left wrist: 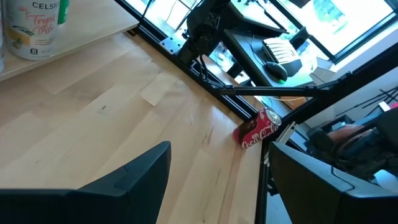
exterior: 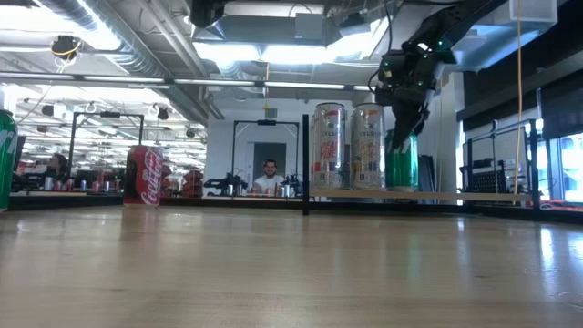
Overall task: Place canned beverage on shelf
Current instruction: Put the bottom green soda can on the shelf, then put the green soda can on the shelf aligned with the other green soda can
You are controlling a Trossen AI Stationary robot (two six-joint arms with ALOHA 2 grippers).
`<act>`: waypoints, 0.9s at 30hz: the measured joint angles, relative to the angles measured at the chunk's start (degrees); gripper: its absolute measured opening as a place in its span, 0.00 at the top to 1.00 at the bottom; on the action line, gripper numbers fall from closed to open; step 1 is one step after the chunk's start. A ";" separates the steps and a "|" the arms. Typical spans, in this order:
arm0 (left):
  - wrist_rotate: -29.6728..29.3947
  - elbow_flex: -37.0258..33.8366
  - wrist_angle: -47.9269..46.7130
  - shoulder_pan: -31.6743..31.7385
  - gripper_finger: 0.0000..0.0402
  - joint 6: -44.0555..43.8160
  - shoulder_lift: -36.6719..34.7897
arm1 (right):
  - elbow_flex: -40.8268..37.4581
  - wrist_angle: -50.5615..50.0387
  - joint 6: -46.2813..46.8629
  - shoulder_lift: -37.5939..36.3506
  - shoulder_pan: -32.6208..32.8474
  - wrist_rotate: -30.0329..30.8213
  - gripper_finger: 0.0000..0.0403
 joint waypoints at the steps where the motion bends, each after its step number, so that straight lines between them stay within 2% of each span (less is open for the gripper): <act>1: 0.00 0.00 0.00 0.00 0.34 -0.01 0.00 | 0.01 0.16 0.00 0.24 0.00 -0.03 0.29; 7: 0.02 0.00 0.02 0.00 0.34 0.07 0.00 | 0.10 0.31 -0.02 0.35 0.02 -0.10 0.11; 12: 0.02 0.00 0.02 0.00 0.34 0.34 -0.01 | 1.81 -2.36 -0.11 -0.01 0.02 2.67 0.03; 17: 0.04 0.02 0.28 0.04 0.34 1.19 0.00 | 8.18 -9.05 0.01 -1.30 0.07 3.18 0.02; 22: -0.46 0.02 0.46 0.09 0.34 4.80 0.00 | 13.73 -13.09 4.42 -6.32 0.09 1.45 0.03; 27: -3.14 0.02 0.52 0.21 0.34 5.78 -0.02 | 14.26 -13.63 9.18 -16.01 2.59 -8.23 0.03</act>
